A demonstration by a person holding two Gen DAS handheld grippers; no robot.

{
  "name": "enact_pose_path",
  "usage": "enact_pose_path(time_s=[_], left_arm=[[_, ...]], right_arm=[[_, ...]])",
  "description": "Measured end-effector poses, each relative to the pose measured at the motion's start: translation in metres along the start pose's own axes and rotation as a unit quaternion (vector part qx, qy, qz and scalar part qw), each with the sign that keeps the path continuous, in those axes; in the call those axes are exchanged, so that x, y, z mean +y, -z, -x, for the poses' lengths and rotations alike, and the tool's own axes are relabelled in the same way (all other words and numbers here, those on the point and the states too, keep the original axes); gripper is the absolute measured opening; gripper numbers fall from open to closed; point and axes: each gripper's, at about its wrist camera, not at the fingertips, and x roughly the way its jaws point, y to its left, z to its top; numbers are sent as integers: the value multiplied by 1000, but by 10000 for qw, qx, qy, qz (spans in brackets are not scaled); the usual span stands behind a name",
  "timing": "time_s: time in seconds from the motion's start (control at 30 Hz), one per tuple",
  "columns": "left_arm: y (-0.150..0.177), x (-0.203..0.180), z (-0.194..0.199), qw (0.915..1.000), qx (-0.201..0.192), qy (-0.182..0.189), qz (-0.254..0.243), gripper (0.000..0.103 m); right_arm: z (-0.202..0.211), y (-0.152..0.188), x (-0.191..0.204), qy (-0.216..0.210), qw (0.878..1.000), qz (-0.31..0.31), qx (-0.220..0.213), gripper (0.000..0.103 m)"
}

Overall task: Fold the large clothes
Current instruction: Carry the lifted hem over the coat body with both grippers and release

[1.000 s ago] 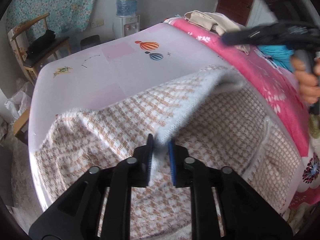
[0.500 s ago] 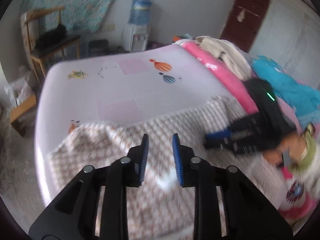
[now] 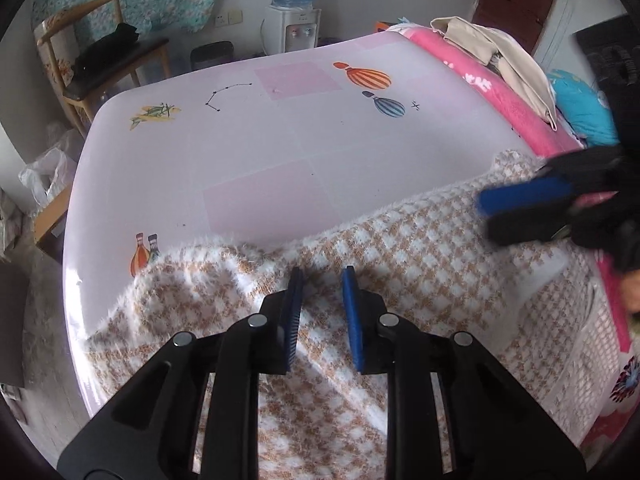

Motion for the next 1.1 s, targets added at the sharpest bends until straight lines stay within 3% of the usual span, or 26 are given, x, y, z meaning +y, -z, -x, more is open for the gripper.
enact_pose_path(time_s=[0.07, 0.1, 0.2, 0.3, 0.37, 0.47, 0.53, 0.63, 0.7, 0.83, 1.0, 1.1], left_arm=[[0, 5, 0, 10000, -12, 66, 60, 20], [1, 6, 1, 9999, -1, 93, 80, 19], [3, 10, 6, 9997, -29, 199, 163, 18], [2, 5, 20, 9996, -208, 197, 71, 18], [0, -4, 32, 9984, -390, 419, -26, 18], [-2, -29, 42, 9949, -499, 806, -339, 23], [3, -51, 34, 9944, -277, 796, -644, 25], [23, -69, 7, 9935, 282, 282, -1067, 25], [33, -66, 12, 9928, 76, 318, -1150, 25], [34, -43, 25, 9958, 106, 549, -732, 26], [16, -26, 51, 9970, -358, 505, -460, 28], [-4, -24, 40, 9975, -442, 528, -172, 30]], right_arm=[[-30, 8, 0, -85, 9993, -53, 349, 22], [-35, 16, 1, -66, 9996, -17, 289, 22], [-25, 32, 8, -78, 9995, 172, 236, 22], [-9, 53, 6, -112, 9986, 235, 451, 22], [4, 58, 3, -24, 9984, 260, 498, 22], [39, 53, -11, 282, 9995, 110, -89, 22], [49, 51, -21, 679, 9972, 93, -308, 22], [36, 65, -40, 1303, 9913, 187, 27, 21], [38, 77, -40, 1375, 9894, 470, 30, 21], [54, 80, -36, 1705, 9831, 638, 192, 21], [79, 57, -35, 1858, 9791, 763, -309, 22], [65, 41, -40, 1848, 9798, 663, -367, 32]])
